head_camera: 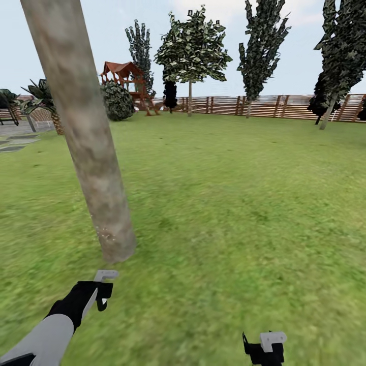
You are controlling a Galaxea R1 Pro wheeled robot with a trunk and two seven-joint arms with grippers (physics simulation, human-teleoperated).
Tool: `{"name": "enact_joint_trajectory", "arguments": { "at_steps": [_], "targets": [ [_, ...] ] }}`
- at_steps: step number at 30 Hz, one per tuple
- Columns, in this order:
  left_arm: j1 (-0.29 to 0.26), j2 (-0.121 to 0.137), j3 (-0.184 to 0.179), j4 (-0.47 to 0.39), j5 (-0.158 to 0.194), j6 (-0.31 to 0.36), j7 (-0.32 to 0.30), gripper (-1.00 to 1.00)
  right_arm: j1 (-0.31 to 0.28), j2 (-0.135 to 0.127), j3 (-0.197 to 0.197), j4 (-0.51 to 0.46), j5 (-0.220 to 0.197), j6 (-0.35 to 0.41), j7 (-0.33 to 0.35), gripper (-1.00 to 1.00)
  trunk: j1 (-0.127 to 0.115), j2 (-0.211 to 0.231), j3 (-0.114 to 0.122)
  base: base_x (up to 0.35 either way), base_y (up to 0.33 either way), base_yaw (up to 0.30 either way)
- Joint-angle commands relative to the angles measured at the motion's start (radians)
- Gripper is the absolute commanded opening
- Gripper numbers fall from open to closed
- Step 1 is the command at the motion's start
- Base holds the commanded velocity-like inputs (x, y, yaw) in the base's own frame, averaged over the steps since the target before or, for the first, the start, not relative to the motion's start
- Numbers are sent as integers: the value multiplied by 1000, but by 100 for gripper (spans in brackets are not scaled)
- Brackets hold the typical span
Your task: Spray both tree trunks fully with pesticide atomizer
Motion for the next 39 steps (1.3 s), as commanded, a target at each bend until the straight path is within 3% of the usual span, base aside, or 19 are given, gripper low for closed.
{"name": "enact_joint_trajectory", "arguments": {
  "at_steps": [1,12,30,39],
  "targets": [
    [0,0,0,0,0,0,0,-100,0,0,0,0,0,0,0,100,0,0,0,228,-204,4],
    [0,0,0,0,0,-1,0,-100,0,0,1,0,1,0,0,100,0,0,0,201,-211,29],
    [0,0,0,0,1,-1,0,-100,0,0,1,0,1,0,1,100,0,0,0,188,-217,259],
    [0,0,0,0,3,-1,0,-100,0,0,1,0,1,0,2,100,0,0,0,125,-251,21]
  ]
}}
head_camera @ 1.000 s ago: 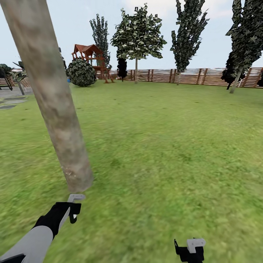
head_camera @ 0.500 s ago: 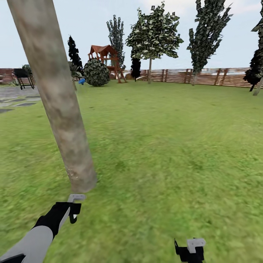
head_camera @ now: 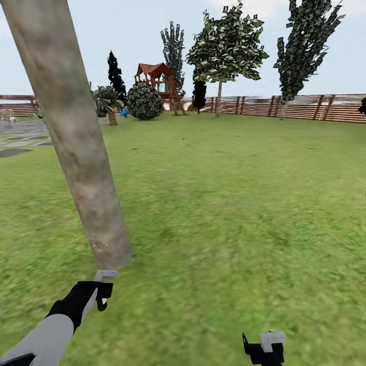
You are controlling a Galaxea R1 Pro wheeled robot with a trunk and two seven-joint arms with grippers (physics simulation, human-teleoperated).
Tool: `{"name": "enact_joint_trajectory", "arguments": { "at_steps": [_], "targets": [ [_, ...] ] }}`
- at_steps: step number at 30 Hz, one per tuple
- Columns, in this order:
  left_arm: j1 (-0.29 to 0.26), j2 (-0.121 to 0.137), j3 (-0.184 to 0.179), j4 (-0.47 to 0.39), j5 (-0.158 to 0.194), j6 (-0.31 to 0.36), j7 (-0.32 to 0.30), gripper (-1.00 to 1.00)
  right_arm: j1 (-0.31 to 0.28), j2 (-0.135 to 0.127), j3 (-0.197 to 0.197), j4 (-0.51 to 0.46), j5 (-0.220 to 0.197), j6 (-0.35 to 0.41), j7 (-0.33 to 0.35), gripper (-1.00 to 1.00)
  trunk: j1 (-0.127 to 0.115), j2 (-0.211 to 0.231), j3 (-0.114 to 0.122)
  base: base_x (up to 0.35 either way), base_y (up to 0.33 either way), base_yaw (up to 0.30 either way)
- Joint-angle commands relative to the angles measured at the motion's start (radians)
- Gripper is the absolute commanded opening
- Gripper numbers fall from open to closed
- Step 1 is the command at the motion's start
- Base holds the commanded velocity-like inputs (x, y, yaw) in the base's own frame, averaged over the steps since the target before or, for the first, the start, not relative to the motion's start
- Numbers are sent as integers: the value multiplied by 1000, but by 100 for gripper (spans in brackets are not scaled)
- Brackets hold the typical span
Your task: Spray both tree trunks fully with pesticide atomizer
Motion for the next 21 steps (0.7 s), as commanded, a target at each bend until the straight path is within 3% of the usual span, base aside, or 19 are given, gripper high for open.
{"name": "enact_joint_trajectory", "arguments": {
  "at_steps": [1,16,21],
  "targets": [
    [0,0,0,0,1,0,0,-100,0,0,0,0,0,0,0,100,0,0,0,57,-267,69],
    [0,-5,-2,0,3,-3,2,-100,0,0,-1,0,-2,0,-2,100,0,0,0,0,-269,263],
    [-1,-7,-2,-5,4,-1,0,-100,0,0,-1,0,-2,0,-2,100,0,0,0,-19,-75,239]
  ]
}}
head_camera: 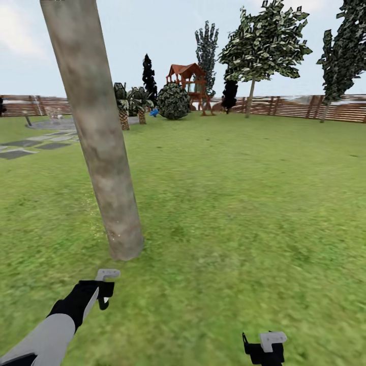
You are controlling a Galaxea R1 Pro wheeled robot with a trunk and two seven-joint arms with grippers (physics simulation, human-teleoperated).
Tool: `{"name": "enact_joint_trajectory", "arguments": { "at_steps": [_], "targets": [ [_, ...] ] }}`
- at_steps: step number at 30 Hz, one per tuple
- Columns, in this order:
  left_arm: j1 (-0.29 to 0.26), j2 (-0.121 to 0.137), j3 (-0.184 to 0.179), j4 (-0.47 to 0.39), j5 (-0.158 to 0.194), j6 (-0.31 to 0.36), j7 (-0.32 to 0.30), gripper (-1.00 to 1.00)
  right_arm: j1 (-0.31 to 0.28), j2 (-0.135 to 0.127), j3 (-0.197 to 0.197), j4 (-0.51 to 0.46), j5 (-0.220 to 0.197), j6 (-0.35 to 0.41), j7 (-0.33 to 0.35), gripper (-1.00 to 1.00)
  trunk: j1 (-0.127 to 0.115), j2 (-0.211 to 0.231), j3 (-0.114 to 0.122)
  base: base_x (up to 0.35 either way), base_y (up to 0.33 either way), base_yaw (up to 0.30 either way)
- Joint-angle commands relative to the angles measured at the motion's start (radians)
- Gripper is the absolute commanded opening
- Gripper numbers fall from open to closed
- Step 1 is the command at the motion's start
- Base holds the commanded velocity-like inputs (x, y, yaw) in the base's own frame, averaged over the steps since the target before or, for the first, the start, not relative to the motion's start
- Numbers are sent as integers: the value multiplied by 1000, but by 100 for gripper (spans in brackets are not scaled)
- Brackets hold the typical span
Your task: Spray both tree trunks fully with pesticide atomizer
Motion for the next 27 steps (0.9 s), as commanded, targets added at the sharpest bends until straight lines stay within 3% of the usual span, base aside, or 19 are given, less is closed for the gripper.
{"name": "enact_joint_trajectory", "arguments": {
  "at_steps": [1,4,7,11,15,17,18,19,21,23,25,26,27],
  "targets": [
    [-1,-1,0,-14,0,2,-1,-100,0,0,0,0,0,0,0,100,0,0,0,-2,-8,72],
    [-6,-3,0,-83,0,21,-5,-100,0,-1,0,0,1,0,1,100,0,0,0,-1,-2,23],
    [-23,-14,-1,-117,1,86,-12,-100,0,-1,0,0,1,0,1,100,0,0,0,0,0,4],
    [-101,-40,-8,-126,-2,121,-12,-100,0,-1,0,0,0,0,0,100,0,0,0,0,0,0],
    [-122,-22,-10,-127,-7,153,-13,-100,0,-2,0,0,0,0,0,100,0,0,0,0,0,0],
    [-120,17,-12,-125,-6,161,-16,-100,0,-3,0,0,0,0,1,100,0,0,0,0,0,0],
    [-119,18,-13,-123,-5,162,-16,-100,0,-3,0,0,0,0,0,100,0,0,0,0,0,0],
    [-120,13,-13,-119,-5,162,-17,-100,0,-3,0,0,0,0,0,100,0,0,0,0,0,0],
    [-120,-22,-14,-117,-5,162,-18,-100,0,-6,0,0,0,0,0,100,0,0,0,0,0,0],
    [-123,-31,-16,-116,-5,163,-19,-100,0,-7,0,0,0,0,0,100,0,0,0,0,0,0],
    [-126,-18,-15,-124,-8,168,-37,-100,0,-7,0,0,0,0,0,100,0,0,0,0,0,0],
    [-134,29,-15,-127,-7,216,-76,-100,0,-7,0,-1,0,0,1,100,0,0,0,0,0,0],
    [-136,53,-15,-128,-7,232,-99,-100,0,-6,1,-1,0,1,1,100,0,0,0,0,0,0]
  ]
}}
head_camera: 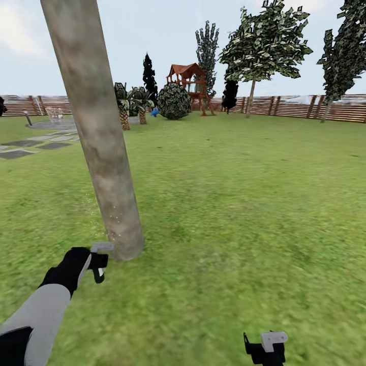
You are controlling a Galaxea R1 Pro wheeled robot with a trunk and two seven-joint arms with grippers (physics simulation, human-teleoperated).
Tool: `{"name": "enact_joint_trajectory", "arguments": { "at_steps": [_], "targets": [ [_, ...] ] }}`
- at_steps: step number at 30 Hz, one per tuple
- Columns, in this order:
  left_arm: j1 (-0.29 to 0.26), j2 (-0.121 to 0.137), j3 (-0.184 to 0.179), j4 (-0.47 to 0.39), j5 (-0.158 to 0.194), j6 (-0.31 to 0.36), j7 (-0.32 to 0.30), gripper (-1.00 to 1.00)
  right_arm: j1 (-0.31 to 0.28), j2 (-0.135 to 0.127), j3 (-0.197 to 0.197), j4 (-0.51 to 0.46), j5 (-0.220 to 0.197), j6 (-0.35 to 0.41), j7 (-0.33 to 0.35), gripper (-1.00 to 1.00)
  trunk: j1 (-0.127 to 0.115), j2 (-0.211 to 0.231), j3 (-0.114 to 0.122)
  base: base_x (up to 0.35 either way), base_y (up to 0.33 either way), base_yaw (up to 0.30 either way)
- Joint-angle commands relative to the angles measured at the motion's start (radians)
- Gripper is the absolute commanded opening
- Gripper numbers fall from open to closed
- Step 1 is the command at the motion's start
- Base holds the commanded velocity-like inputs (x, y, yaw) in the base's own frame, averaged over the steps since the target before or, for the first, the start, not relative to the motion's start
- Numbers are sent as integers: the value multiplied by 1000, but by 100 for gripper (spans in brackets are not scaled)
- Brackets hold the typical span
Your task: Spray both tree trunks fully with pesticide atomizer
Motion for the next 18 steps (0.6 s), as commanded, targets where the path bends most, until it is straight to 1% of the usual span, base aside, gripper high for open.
{"name": "enact_joint_trajectory", "arguments": {
  "at_steps": [1,2,3,5,7,8,9,16,17,18],
  "targets": [
    [-1,15,-1,0,15,11,-23,-100,0,1,0,0,1,0,1,100,0,0,0,0,0,0],
    [-1,18,-2,0,14,15,-38,-100,0,2,1,0,2,0,1,100,0,0,0,0,0,0],
    [-2,15,-4,-1,14,18,-46,-100,0,3,2,-1,2,1,2,100,0,0,0,0,0,0],
    [-13,-9,-36,-3,13,22,-51,-100,0,4,2,-2,3,1,2,100,0,0,0,0,0,0],
    [-22,-18,-58,-3,13,23,-51,-100,0,5,2,-2,3,1,2,100,0,0,0,0,0,0],
    [-28,-17,-66,-4,13,24,-51,-100,0,5,2,-2,2,1,2,100,0,0,0,65,0,0],
    [-31,-11,-69,-4,13,24,-51,-100,0,5,2,-2,2,1,2,100,0,0,0,214,38,0],
    [-25,16,-73,-18,9,26,-51,-100,0,5,7,-3,4,1,2,100,0,0,0,290,118,0],
    [-24,17,-74,-19,10,26,-51,-100,0,6,13,-3,9,1,2,100,0,0,0,173,47,0],
    [-22,14,-74,-20,11,25,-51,-100,0,6,32,-3,23,1,2,100,0,0,0,88,24,0]
  ]
}}
